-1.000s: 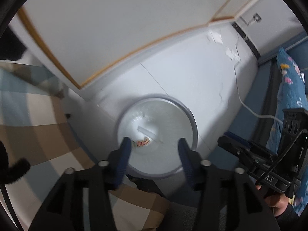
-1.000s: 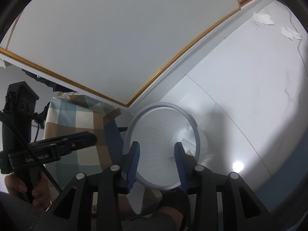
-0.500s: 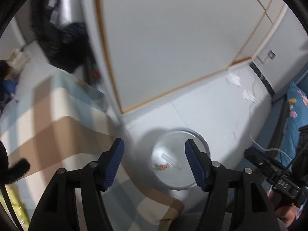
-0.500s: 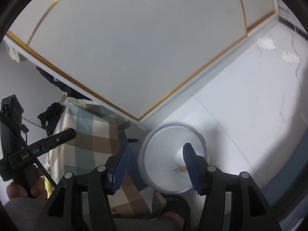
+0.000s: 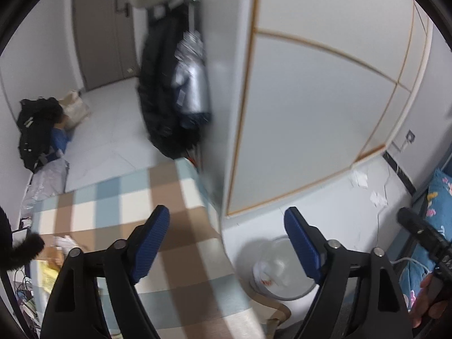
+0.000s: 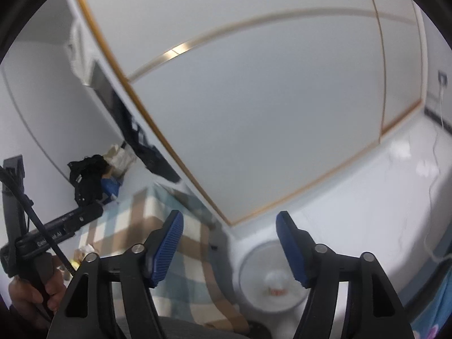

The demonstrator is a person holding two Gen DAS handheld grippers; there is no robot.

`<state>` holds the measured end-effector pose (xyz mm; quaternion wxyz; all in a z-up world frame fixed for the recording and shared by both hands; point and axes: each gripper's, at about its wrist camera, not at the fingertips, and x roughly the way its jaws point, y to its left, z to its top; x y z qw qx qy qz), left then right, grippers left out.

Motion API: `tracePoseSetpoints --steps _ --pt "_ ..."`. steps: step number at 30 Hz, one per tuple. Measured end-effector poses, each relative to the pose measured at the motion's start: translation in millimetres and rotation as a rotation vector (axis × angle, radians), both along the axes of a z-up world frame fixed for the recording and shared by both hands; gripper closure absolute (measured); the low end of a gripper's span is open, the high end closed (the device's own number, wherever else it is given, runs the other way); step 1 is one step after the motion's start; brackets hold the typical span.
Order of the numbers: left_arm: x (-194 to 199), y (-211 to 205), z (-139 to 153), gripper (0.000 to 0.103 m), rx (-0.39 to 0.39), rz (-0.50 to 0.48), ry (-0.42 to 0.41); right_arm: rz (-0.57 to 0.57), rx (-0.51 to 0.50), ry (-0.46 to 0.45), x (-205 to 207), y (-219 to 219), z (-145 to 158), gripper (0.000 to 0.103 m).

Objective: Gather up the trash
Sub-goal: 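Bring both open tools back from the bin to the table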

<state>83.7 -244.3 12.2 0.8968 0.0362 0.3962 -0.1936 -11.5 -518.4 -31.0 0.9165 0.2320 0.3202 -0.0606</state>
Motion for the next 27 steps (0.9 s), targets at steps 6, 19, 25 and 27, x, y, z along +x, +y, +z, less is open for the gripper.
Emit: tracePoseSetpoints --steps 6,19,25,27 --pt "-8 50 28 0.013 -0.051 0.094 -0.083 0.073 -0.052 -0.109 -4 53 53 0.023" --pt "-19 152 44 0.007 -0.1 0.256 -0.168 0.254 -0.094 -0.181 3 173 85 0.013" --pt "-24 193 29 0.006 -0.085 0.322 -0.171 0.338 -0.108 -0.137 15 227 68 0.011" --pt "-25 209 21 0.006 -0.087 0.353 -0.161 0.365 -0.114 -0.117 19 242 60 0.011"
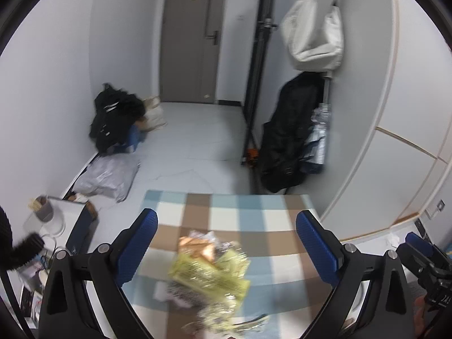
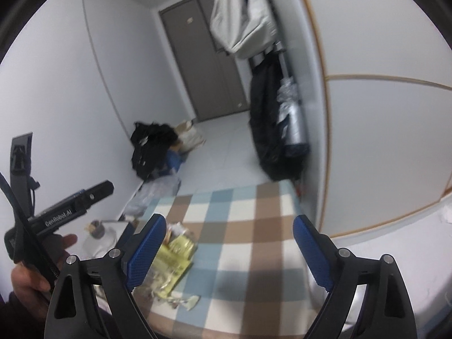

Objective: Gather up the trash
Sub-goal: 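Bring both open tools back from the bin to the table, then lower the right tool onto the twisted white wrapper and close it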

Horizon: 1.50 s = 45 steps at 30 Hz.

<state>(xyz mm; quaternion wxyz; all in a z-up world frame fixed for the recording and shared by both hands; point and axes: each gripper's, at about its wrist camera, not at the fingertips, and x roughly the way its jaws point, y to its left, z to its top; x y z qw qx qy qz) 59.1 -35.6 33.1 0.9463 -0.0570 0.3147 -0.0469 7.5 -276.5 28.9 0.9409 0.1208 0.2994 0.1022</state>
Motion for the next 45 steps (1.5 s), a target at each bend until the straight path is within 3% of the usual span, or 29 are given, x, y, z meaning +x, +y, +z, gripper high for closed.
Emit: tracePoseSetpoints --steps 9,22,29,37,45 --pt "5 53 -39 0.006 -0.076 0.057 0.059 0.08 -0.04 0.129 19 57 -50 0.011" --pt "5 95 -59 0.006 -0.14 0.086 0.155 0.193 -0.066 0.32 18 118 -126 0.011" --pt "6 113 -60 0.006 -0.176 0.118 0.179 0.285 -0.127 0.391 17 147 -152 0.011" --pt "9 122 -63 0.006 -0.2 0.157 0.194 0.256 -0.144 0.451 25 141 -168 0.013" --pt "10 118 -66 0.006 -0.19 0.145 0.212 0.286 -0.155 0.47 26 147 -173 0.033"
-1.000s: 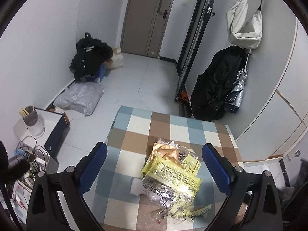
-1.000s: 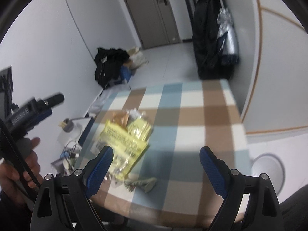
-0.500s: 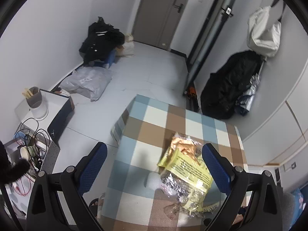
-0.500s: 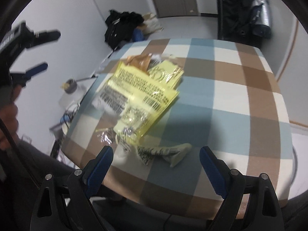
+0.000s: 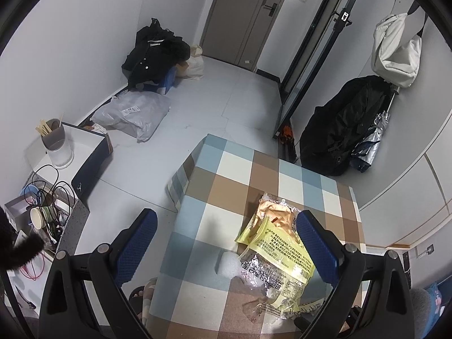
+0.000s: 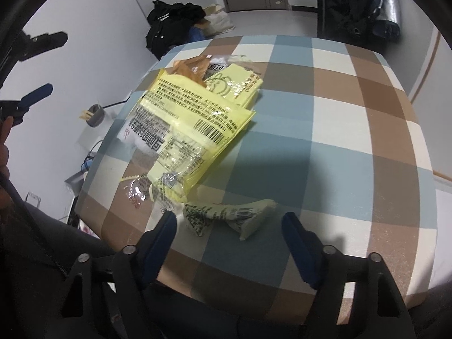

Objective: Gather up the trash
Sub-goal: 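Lower the right tool onto the twisted white wrapper and close it, then lift the twisted wrapper with the right tool while the left tool approaches the yellow bag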

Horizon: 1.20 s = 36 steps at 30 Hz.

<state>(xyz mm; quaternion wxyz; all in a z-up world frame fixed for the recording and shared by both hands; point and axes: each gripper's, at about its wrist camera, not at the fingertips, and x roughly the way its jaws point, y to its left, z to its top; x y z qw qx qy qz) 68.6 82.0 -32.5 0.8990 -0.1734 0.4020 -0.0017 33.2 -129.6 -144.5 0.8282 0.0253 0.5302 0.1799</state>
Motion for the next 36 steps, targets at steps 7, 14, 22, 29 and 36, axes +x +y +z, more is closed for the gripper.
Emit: tracePoseSetpoints --steps 7,14,22,29,36 --pt "3 -5 -3 0.006 0.004 -0.015 0.018 0.004 0.005 -0.012 1 6 -1 0.044" --pt "3 -5 -3 0.006 0.016 -0.015 0.021 0.01 0.015 -0.008 -1 6 0 0.051" --pt "4 -6 -5 0.006 0.024 -0.015 0.021 0.018 0.032 0.004 -3 3 2 0.078" --pt "8 -15 -10 0.006 0.036 -0.067 0.025 0.027 0.051 -0.005 -5 -2 5 0.093" --pt "19 -23 -21 0.006 -0.021 -0.143 0.083 0.023 0.06 -0.027 -5 -13 12 0.089"
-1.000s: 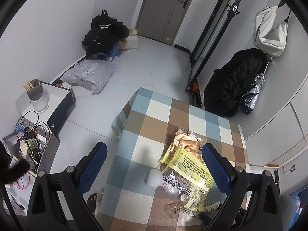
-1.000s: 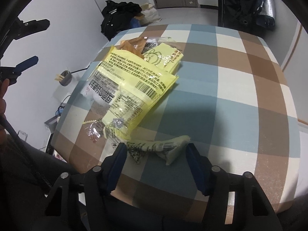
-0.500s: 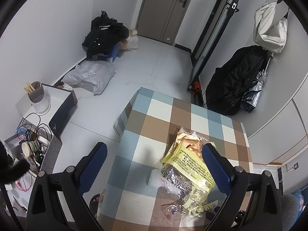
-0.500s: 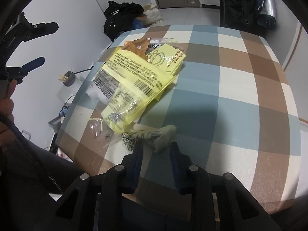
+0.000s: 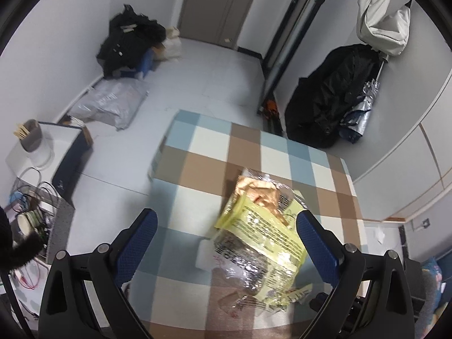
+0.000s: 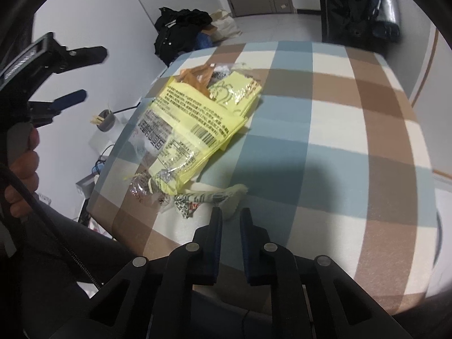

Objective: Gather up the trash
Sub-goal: 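Lift the twisted wrapper with the right tool while the left tool approaches the yellow bag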

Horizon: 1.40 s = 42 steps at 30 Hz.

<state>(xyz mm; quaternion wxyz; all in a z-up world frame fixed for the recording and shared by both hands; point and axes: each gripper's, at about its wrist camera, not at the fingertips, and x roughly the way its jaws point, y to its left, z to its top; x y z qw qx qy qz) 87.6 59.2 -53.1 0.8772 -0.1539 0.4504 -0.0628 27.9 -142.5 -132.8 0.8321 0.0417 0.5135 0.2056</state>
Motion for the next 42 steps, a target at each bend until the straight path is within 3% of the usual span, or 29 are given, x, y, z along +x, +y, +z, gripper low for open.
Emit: tracePoseSetpoints --steps 2,5,6,16,19,22,25,27,30,33,39,42 --pt "2 0 0 0.006 -0.018 -0.003 0.007 0.035 -0.014 -0.019 -1 3 5 0.086" --pt "6 5 2 0.006 -0.037 0.013 0.015 0.116 -0.075 -0.067 0 9 14 0.063" --pt "7 6 3 0.006 -0.045 0.017 0.017 0.172 -0.107 -0.078 2 13 17 0.06" --pt "15 23 5 0.006 -0.116 0.074 0.019 0.578 -0.285 -0.103 14 53 3 0.062" --pt "17 24 6 0.006 -0.118 0.08 0.015 0.652 -0.328 -0.132 10 63 -2 0.062" --pt "19 25 7 0.006 -0.131 0.067 0.009 0.673 -0.296 -0.102 12 65 -6 0.075" --pt "20 24 6 0.006 -0.141 0.052 0.008 0.686 -0.282 -0.095 10 65 -7 0.08" --pt "22 23 5 0.006 -0.154 0.04 0.014 0.713 -0.279 -0.088 7 67 -7 0.094" --pt "25 17 1 0.006 -0.141 0.001 0.032 0.707 -0.292 -0.09 3 66 -7 0.095" --pt "28 6 -7 0.006 -0.055 -0.047 0.052 0.663 -0.286 -0.074 2 60 -3 0.096" --pt "34 -8 -31 0.006 -0.037 -0.123 0.142 0.516 -0.229 -0.043 8 31 13 0.096" --pt "33 -16 -39 0.006 0.013 -0.166 0.179 0.461 -0.168 -0.048 9 11 24 0.096"
